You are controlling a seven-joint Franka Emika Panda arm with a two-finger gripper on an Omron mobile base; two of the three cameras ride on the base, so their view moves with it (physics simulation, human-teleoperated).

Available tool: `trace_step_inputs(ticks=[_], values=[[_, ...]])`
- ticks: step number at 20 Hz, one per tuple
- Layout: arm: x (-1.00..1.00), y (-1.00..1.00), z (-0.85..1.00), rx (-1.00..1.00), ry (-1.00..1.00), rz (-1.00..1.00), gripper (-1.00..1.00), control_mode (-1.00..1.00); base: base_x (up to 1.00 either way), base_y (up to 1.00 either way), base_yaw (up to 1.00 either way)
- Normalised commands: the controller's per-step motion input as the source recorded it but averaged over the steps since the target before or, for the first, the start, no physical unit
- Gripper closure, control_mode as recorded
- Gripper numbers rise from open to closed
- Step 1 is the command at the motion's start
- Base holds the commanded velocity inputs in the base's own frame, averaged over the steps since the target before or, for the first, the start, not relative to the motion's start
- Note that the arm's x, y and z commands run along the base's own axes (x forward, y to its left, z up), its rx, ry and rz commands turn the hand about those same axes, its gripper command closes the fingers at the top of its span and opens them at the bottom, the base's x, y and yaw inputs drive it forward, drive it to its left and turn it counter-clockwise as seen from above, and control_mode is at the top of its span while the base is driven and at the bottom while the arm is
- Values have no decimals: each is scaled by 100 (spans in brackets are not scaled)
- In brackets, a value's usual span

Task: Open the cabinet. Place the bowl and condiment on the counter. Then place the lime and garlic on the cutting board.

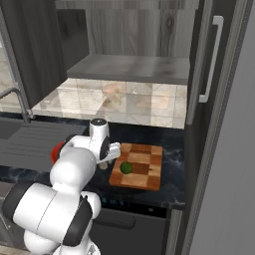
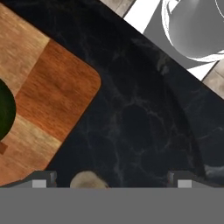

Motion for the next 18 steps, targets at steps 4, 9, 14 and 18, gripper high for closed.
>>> trace_step_inputs(ticks=[4, 9, 14, 18], values=[[20, 0, 0, 0, 0, 2, -100, -100, 0, 0, 0], [28, 0, -1, 0, 0, 4, -100, -100, 0, 0, 0], [17, 0, -9, 0, 0, 4, -100, -100, 0, 0, 0], [8, 0, -16, 0, 0, 3, -100, -100, 0, 0, 0]])
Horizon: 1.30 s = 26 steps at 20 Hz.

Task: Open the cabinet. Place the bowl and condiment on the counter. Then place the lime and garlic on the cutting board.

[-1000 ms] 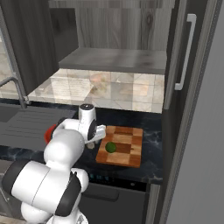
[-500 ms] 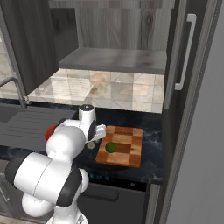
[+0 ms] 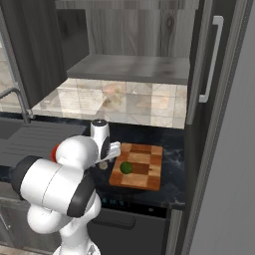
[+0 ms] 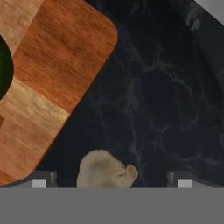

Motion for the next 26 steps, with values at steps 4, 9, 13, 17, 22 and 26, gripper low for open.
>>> trace_step_inputs(ticks=[4, 9, 13, 17, 22, 26], values=[[1, 0, -23, 0, 0, 4, -100, -100, 0, 0, 0], [5, 0, -14, 0, 0, 4, -100, -100, 0, 0, 0], [6, 0, -13, 0, 0, 5, -100, -100, 0, 0, 0], [12, 0, -13, 0, 0, 7, -100, -100, 0, 0, 0], [14, 0, -18, 0, 0, 7, -100, -100, 0, 0, 0], [8, 0, -21, 0, 0, 7, -100, -100, 0, 0, 0]])
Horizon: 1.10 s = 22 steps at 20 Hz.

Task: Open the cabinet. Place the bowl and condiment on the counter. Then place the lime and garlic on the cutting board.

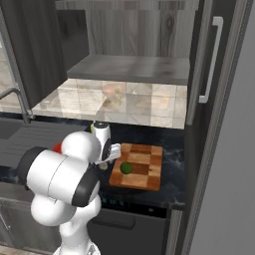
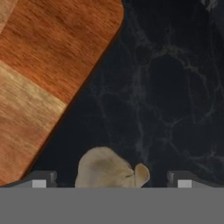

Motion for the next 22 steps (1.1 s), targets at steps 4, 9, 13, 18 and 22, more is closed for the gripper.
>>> trace_step_inputs(ticks=[4, 9, 13, 18, 22], values=[[0, 0, -25, 0, 0, 7, -100, -100, 0, 0, 0], [0, 0, -31, 0, 0, 7, -100, -100, 0, 0, 0], [0, 0, -36, 0, 0, 7, -100, -100, 0, 0, 0], [0, 0, -40, 0, 0, 7, -100, -100, 0, 0, 0], [1, 4, -34, 0, 0, 6, -100, -100, 0, 0, 0]])
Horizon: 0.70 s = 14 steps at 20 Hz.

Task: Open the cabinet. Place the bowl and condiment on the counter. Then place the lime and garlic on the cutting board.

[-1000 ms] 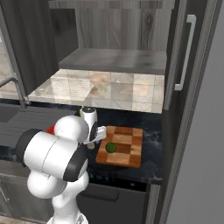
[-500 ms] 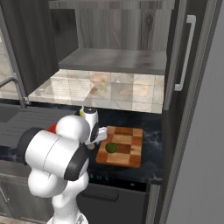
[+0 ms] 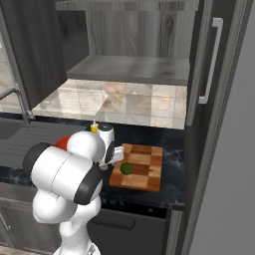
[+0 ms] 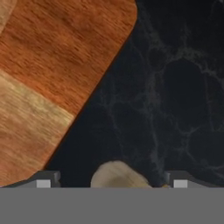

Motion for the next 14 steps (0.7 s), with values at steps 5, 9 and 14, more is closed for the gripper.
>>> trace_step_inputs(ticks=[5, 9, 14], values=[[0, 5, -6, 0, -5, 7, -100, -100, 0, 0, 0], [0, 0, 2, 0, -6, 6, -100, -100, 0, 0, 0], [0, 4, -1, 0, -1, 8, -100, -100, 0, 0, 0]])
